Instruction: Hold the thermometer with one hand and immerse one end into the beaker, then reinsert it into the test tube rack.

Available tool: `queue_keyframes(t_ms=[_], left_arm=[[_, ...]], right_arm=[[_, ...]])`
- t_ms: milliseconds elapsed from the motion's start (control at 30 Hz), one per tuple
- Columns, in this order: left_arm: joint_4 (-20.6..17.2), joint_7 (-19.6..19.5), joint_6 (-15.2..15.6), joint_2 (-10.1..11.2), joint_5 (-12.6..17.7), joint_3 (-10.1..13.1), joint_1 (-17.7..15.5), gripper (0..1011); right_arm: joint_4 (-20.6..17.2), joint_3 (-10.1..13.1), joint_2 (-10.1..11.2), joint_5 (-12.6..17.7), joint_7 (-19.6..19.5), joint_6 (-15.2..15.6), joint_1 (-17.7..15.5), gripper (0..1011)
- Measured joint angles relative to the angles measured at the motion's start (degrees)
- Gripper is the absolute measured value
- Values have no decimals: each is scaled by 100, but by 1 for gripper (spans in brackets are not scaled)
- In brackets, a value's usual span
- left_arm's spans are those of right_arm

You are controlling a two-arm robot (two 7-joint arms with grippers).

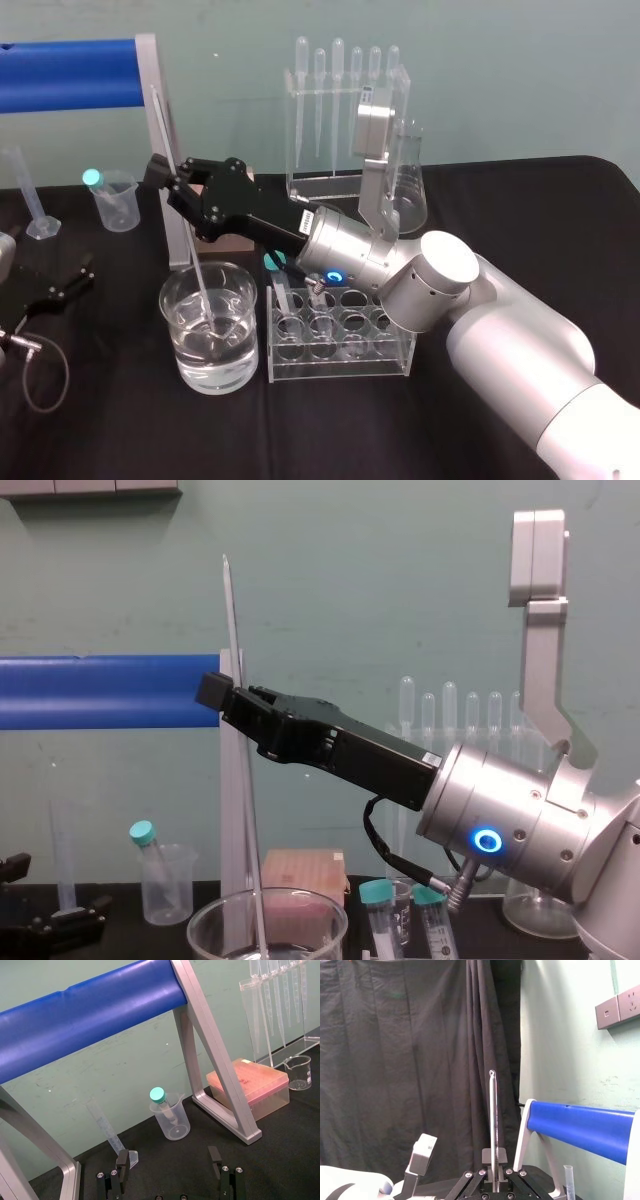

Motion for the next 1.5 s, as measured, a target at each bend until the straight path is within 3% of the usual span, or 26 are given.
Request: queue_keyframes(t_ms=[1500], left_arm=[[0, 0, 0, 0, 0, 0, 0, 1008]], right_arm=[[9, -4, -4, -2, -10, 8, 9, 56]])
